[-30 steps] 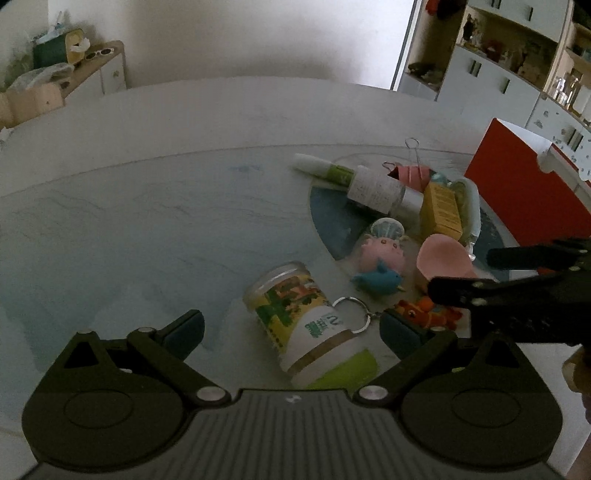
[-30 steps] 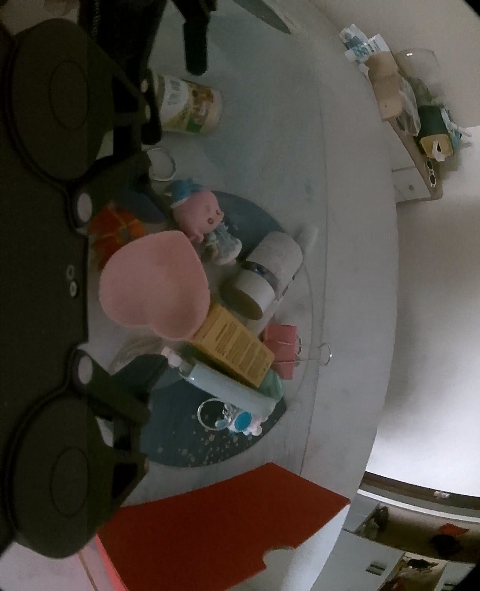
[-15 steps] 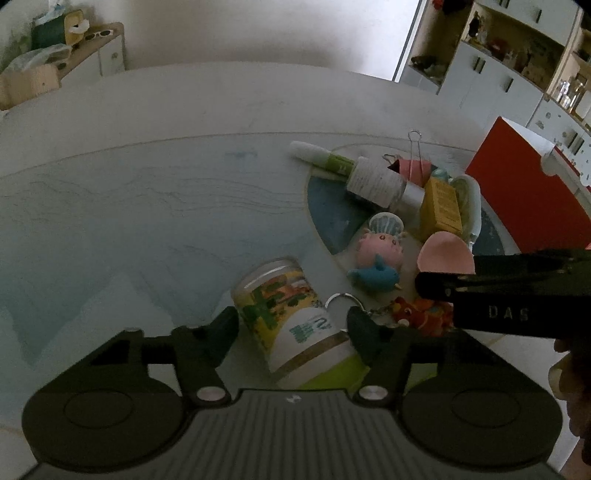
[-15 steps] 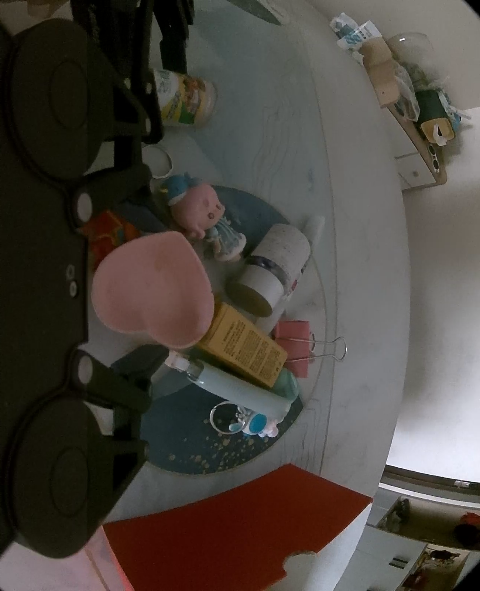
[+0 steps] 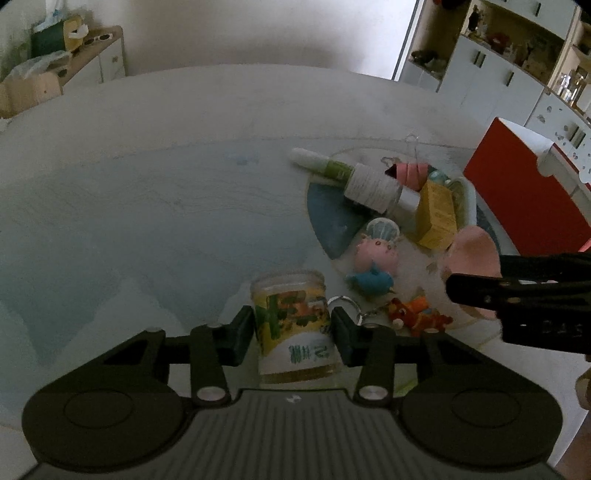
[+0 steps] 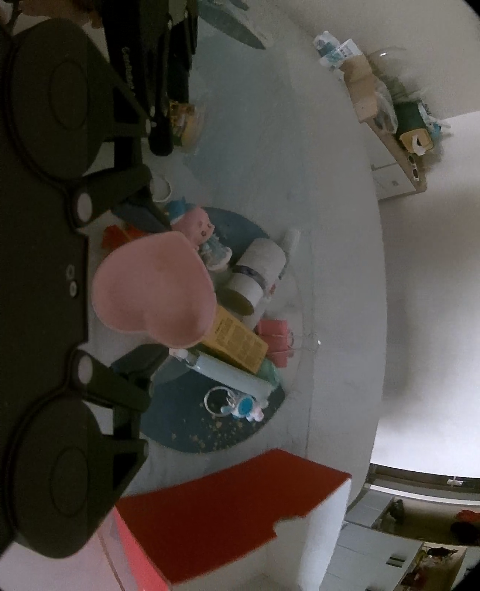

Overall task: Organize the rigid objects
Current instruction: 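Grasp the glass jar with the left tool while the right tool grasps the pink heart dish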

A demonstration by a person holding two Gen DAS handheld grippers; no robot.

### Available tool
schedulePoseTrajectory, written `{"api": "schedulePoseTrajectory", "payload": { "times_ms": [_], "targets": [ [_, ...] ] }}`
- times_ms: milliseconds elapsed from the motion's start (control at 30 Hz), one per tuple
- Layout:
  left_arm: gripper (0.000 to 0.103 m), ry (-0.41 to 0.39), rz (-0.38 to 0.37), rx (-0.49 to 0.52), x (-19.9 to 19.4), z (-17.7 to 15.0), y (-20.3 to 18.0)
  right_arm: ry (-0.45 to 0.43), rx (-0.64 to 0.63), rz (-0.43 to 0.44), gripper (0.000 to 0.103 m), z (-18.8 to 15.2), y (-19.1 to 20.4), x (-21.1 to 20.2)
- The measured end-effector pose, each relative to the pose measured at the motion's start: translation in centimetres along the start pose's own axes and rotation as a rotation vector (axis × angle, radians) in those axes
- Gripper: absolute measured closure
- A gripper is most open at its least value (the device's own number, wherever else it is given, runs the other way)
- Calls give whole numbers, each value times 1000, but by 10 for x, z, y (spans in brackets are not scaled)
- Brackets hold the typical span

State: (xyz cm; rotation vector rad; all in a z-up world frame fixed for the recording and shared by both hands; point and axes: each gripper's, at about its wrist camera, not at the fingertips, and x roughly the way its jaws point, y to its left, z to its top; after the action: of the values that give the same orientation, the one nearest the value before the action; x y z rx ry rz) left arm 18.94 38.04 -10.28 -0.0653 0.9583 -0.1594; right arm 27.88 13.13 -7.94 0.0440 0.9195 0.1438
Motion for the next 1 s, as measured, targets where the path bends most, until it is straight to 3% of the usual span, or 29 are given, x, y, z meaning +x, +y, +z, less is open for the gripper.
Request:
{"api": "schedulePoseTrajectory", "payload": {
  "times_ms": [267, 567, 1000],
  "targets": [
    [61, -13, -23, 37, -28, 15, -15, -46, 37, 16, 37, 6, -23, -45],
    [61, -80, -63, 99, -58, 36, -55, -113, 57, 7, 37, 18, -72, -86],
    [61, -112, -156, 187, -66, 77, -171, -155, 41, -31, 37, 33, -168, -106]
  ]
}}
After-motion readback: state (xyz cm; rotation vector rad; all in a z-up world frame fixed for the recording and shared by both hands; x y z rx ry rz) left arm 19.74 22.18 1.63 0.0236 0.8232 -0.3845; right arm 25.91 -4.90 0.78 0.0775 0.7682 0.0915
